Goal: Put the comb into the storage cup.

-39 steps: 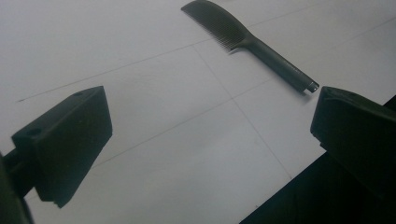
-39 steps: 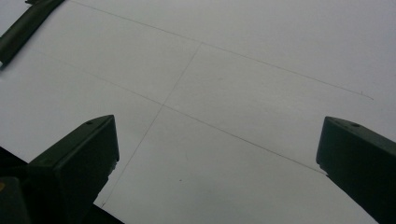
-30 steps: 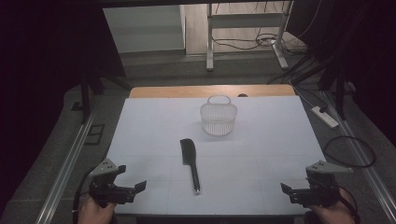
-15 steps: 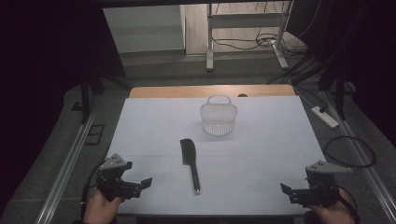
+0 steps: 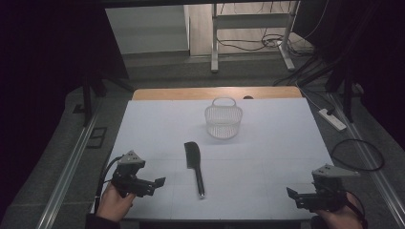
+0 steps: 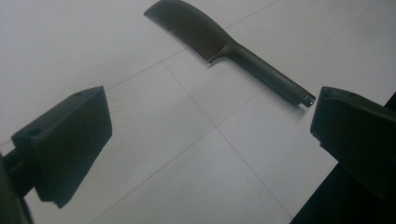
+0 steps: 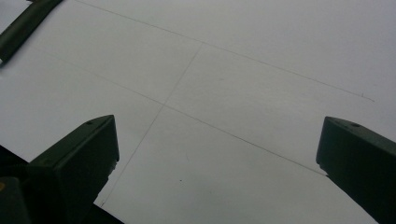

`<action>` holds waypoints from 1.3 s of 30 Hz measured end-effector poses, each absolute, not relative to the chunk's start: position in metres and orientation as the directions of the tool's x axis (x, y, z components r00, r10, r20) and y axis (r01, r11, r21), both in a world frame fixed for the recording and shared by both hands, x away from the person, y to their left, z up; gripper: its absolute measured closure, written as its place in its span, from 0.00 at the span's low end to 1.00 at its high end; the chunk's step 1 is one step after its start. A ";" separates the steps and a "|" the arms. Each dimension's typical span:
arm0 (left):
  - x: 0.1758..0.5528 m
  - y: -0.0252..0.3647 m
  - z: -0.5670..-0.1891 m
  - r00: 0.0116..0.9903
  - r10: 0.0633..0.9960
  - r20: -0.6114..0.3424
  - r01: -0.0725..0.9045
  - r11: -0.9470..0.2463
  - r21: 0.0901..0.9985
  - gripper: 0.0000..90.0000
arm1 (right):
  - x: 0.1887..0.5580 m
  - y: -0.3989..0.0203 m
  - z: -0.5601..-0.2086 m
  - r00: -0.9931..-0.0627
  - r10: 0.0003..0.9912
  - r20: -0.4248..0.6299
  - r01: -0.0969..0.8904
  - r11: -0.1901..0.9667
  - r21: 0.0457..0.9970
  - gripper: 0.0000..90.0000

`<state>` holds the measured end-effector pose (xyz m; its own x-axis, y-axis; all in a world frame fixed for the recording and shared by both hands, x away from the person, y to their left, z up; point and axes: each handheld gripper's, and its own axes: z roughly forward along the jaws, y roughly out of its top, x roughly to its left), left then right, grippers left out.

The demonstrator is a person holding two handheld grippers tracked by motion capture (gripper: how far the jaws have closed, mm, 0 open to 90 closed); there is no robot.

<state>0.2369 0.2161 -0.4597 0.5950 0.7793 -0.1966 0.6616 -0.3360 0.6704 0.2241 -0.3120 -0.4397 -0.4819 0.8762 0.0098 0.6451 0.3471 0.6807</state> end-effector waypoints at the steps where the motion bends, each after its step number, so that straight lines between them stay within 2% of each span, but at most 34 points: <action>1: 0.237 0.216 -0.460 0.595 0.779 -0.197 0.662 -0.336 0.670 0.00 | 0.224 -0.312 -0.440 -0.482 0.876 0.010 0.645 0.347 0.681 0.00; 39: 0.280 0.168 -0.459 0.655 0.727 -0.207 0.655 -0.410 0.634 0.00 | 0.224 -0.311 -0.440 -0.492 0.870 0.004 0.643 0.361 0.676 0.00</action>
